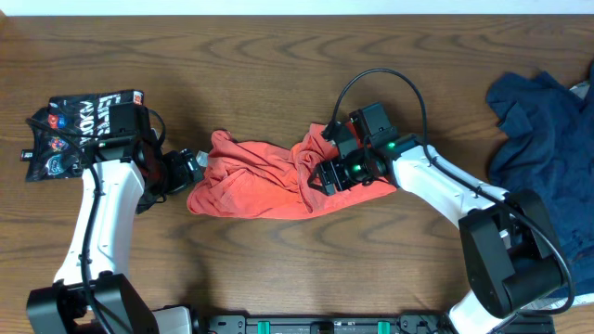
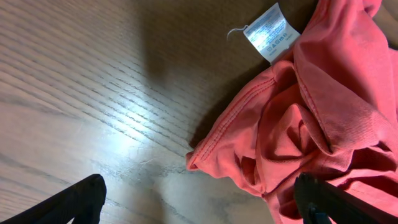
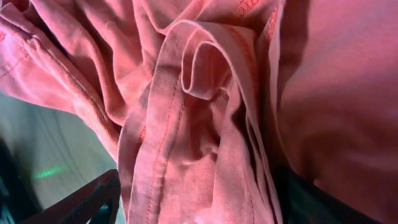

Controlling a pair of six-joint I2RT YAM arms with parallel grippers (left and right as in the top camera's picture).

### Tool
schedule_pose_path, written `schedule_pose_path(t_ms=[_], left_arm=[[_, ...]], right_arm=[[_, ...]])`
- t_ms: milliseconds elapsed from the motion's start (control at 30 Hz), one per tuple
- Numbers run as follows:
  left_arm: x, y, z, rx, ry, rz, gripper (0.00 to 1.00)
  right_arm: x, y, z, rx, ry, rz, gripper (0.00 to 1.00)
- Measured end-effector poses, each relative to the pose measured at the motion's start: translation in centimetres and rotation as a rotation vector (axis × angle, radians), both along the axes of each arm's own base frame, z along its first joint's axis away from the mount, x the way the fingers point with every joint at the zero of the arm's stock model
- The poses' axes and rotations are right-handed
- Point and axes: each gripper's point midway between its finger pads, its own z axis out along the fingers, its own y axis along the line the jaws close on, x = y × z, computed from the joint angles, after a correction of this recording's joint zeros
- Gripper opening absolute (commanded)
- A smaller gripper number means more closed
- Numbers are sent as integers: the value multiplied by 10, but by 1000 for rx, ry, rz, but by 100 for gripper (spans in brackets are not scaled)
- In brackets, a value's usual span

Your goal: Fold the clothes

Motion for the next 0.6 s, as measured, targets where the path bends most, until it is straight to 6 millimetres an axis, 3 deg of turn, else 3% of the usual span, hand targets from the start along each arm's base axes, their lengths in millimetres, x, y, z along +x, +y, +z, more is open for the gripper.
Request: schedule_pose_path(t_ms=[233,467,600], left_arm=[[1,0,0,-1,-3,0,98],[5,-1,1,1,-22,-29,98],[7,-4,2,-15,-36,-63,98]], right_arm=[[-16,25,14,120,37,73,99],[-36,64,27,200,-4,195,99],[-36,68,28,208,-18,206,97]])
